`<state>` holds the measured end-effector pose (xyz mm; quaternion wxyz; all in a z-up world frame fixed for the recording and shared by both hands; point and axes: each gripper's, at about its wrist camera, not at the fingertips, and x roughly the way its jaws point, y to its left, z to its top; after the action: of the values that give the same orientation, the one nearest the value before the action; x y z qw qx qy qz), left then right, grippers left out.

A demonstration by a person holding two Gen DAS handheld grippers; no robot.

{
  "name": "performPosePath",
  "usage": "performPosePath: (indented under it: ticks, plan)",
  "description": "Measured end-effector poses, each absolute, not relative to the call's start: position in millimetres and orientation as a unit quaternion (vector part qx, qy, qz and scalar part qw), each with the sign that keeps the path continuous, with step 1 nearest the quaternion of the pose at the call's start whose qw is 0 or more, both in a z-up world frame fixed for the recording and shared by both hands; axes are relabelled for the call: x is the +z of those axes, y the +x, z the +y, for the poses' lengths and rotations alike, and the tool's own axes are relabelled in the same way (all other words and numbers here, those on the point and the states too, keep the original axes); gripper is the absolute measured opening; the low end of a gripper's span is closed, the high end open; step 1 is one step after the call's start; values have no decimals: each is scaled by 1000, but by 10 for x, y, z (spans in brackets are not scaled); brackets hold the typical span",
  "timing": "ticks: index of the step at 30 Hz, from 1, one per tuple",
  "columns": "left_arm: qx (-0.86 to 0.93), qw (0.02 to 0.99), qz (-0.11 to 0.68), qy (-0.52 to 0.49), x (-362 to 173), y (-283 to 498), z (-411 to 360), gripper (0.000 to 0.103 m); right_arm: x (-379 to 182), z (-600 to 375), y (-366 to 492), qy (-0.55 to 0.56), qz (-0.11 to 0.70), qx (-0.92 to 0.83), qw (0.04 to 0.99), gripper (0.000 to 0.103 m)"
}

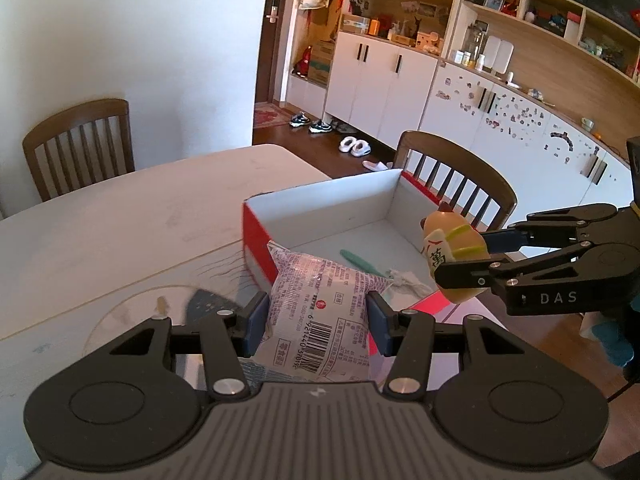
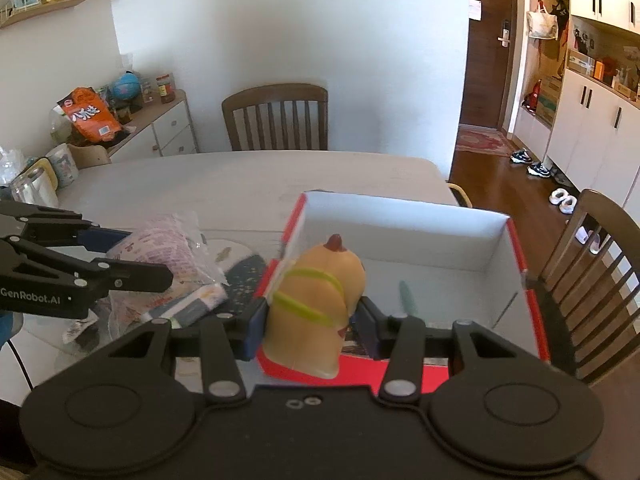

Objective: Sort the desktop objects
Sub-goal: 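Carry the bread bag with the left tool while the right tool carries the yellow toy to the box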

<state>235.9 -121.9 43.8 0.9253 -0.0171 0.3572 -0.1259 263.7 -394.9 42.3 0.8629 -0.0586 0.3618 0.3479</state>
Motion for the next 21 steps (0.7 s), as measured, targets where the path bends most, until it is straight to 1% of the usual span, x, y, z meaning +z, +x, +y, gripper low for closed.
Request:
performPosePath:
  ticks: [10, 21]
  plan:
    - [-137, 921, 364, -7, 352, 2732, -1581, 51, 311, -4240, 2937, -58, 369, 331, 867, 47]
    - [-134, 916, 378, 13, 207, 3158, -1822, 51, 189, -4345, 3241, -75, 375, 318, 868, 47]
